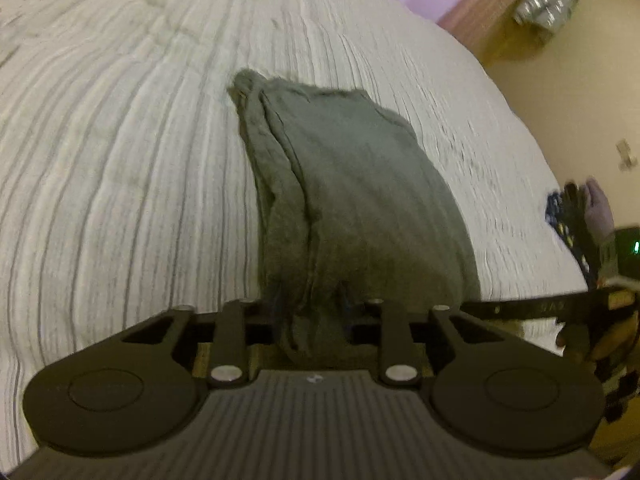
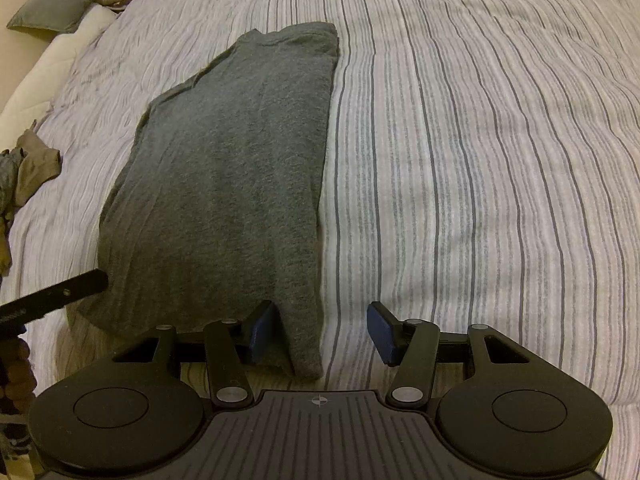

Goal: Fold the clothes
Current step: 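Grasp the end of the folded strip with both grippers and lift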

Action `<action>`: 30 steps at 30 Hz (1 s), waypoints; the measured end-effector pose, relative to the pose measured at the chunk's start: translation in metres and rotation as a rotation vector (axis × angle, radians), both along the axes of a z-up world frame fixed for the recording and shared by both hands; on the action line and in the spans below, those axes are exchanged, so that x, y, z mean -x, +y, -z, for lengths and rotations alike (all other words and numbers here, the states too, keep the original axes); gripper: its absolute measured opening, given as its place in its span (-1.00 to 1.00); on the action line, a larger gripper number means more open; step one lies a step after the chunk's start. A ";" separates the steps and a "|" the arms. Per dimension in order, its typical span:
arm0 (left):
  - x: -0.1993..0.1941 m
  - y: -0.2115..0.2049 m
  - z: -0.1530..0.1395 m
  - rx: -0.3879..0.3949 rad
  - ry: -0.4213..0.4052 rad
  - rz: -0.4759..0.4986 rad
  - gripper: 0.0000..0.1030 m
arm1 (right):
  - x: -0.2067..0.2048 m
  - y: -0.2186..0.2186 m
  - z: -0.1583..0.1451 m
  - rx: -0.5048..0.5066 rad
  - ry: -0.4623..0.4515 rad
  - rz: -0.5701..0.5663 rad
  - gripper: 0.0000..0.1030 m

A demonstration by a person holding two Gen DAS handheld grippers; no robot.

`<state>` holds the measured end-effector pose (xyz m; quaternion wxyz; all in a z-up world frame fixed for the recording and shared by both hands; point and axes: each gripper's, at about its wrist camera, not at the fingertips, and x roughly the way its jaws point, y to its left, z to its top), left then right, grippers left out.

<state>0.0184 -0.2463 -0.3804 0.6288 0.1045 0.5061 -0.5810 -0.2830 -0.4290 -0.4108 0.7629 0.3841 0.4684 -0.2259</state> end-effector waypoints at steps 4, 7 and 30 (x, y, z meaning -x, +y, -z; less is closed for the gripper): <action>0.000 -0.003 0.001 0.007 0.010 0.030 -0.92 | 0.002 -0.001 0.001 -0.003 -0.008 0.001 0.04; -0.001 0.004 -0.005 0.038 -0.025 0.025 -1.00 | 0.003 -0.001 0.000 -0.002 -0.009 -0.002 0.04; 0.068 0.068 0.013 0.009 0.518 -0.648 0.02 | 0.049 -0.036 -0.012 -0.162 -0.104 0.136 0.05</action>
